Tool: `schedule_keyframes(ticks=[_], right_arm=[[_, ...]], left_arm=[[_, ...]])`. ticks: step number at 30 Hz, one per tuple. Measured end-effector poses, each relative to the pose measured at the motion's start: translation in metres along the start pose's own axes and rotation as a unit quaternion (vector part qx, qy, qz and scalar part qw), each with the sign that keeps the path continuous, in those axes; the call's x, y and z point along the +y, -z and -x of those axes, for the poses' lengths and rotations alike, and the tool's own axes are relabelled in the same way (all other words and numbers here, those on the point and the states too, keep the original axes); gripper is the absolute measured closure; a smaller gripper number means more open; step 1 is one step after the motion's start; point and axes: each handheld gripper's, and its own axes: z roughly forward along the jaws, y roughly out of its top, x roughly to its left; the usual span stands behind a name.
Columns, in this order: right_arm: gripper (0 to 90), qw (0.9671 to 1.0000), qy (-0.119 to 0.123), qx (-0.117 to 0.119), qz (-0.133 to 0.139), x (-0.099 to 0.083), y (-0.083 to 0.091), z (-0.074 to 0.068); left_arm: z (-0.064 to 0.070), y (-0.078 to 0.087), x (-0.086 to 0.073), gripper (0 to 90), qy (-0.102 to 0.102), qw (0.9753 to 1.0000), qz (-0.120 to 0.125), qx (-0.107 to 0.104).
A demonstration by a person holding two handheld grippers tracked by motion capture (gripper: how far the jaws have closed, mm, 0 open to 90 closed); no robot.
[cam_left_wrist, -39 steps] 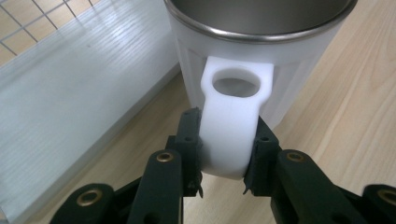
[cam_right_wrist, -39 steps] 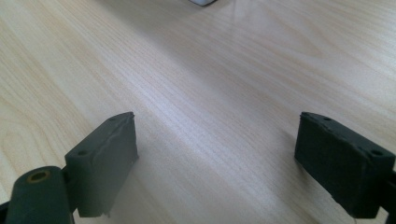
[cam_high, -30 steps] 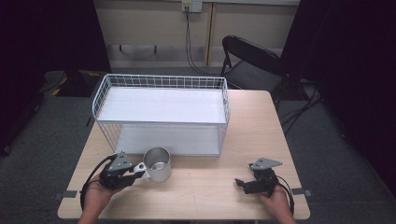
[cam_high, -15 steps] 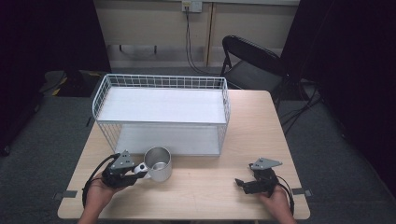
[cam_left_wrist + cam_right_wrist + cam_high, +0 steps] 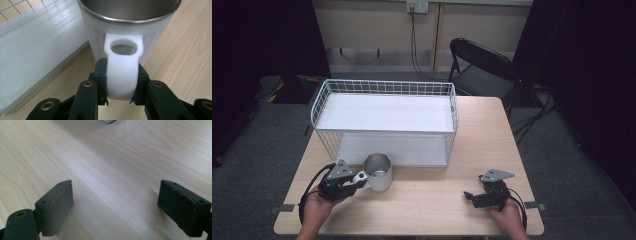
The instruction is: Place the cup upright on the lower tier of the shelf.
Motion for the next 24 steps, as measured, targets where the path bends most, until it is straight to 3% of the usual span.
schedule_keyframes(ticks=[24], right_arm=[[12.1, 1.0000, 0.000, 0.000, 0.000, 0.000, 0.000, 0.000]], left_arm=[[-0.005, 0.014, 0.008, 71.9, 0.029, 0.9984, 0.045, 0.021]])
